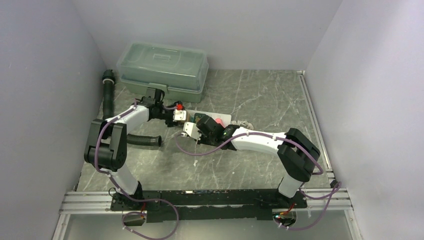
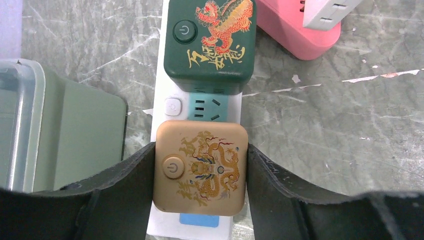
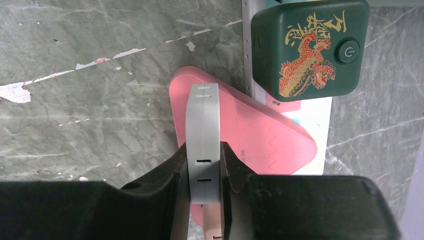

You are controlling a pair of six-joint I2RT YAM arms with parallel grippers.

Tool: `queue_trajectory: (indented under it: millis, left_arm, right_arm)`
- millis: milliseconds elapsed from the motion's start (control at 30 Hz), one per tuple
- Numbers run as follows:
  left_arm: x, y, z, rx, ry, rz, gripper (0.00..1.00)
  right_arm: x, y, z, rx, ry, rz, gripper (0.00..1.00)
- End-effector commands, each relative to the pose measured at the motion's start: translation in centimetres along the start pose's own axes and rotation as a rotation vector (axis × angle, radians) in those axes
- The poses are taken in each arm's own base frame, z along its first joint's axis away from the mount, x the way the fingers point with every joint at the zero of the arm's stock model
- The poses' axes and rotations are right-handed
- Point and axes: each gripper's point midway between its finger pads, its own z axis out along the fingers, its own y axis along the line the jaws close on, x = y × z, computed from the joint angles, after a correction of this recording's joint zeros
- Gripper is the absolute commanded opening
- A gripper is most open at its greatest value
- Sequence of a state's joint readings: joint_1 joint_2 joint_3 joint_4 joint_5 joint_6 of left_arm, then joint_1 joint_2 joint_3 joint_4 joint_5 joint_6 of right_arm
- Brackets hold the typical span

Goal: Insert the plug
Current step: Insert the plug into the socket.

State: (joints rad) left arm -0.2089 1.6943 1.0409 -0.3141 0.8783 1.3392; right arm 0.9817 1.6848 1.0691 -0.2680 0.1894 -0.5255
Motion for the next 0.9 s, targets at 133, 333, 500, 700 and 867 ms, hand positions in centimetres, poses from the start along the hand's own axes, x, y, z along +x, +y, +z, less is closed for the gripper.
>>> queue_trajectory:
  millis: [133, 333, 500, 700, 867]
  left_arm:
    - [-0.7, -0.9, 0.6, 0.055, -0.032, 0.005, 0.55]
    - [-0.9, -1.2, 0.5, 0.070, -0.036, -0.002, 0.51]
    - [-1.2, -1.3, 0.5, 0.084, -0.040, -0.009, 0.49]
    - [-1.4, -1.5, 0.4, 0.093, -0.041, -0.013, 0.47]
    - [-1.5, -1.7, 0.3, 0.097, -0.042, -0.014, 0.47]
  right_arm:
    - [-0.6, -0.1, 0.3, -0.008, -0.012, 0.008, 0.00]
    - [-0.1, 0.1, 0.8, -0.009, 0.012, 0.012, 0.00]
    - [0.7, 0.4, 1.4, -0.013, 0.050, 0.013, 0.00]
    - [1.5, 0.8, 1.9, -0.012, 0.066, 0.014, 0.00]
    - [2.6, 1.7, 2.4, -0.033, 0.100, 0.011, 0.00]
